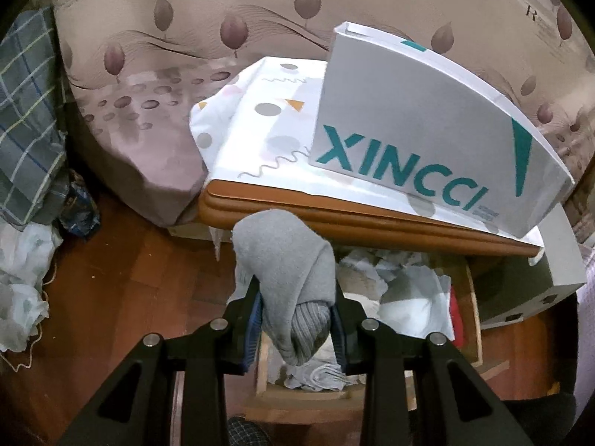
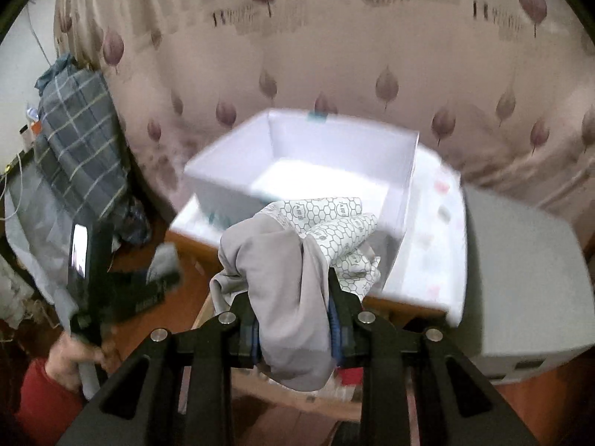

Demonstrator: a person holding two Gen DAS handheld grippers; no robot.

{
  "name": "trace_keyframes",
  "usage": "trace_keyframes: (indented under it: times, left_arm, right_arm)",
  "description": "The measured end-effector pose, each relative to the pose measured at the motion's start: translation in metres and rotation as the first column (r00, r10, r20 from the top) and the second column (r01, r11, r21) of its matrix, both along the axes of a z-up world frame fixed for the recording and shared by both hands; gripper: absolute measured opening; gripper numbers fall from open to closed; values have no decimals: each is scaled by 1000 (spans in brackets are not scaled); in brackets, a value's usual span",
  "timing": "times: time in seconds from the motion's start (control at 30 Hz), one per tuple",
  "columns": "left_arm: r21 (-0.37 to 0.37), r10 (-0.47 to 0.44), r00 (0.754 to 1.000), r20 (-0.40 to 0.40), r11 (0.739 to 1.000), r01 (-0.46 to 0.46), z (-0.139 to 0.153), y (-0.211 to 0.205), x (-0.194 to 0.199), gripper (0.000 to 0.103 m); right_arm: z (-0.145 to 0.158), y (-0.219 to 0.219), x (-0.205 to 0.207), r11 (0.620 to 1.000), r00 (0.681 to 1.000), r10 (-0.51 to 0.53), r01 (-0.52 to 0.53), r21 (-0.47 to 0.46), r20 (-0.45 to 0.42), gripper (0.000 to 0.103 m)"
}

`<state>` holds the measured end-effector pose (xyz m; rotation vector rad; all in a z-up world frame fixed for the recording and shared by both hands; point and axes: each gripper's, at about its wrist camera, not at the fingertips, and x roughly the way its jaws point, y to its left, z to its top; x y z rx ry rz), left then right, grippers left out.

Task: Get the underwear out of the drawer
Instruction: 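Lift the underwear with the right gripper into the open white box and release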

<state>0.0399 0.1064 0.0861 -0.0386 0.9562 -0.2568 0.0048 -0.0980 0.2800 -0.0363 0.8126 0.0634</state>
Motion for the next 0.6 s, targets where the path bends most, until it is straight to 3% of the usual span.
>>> trace_keyframes:
  times: [0.13, 0.27, 0.6]
  left_arm:
    - [-5, 14, 1000, 5, 1000, -14, 1, 4, 0, 32]
    - [-11, 19, 1000, 0, 1000, -19, 0, 6, 3, 32]
    - [8, 31, 1000, -3, 999, -31, -3, 8, 6, 32]
  right_arm:
    - [25, -3, 33, 999, 999, -30, 32, -42, 41, 25]
    - [28, -5, 71, 994, 996, -71, 75, -84, 55, 25]
    - [-18, -10, 146, 982, 990, -123, 111, -156, -69, 25]
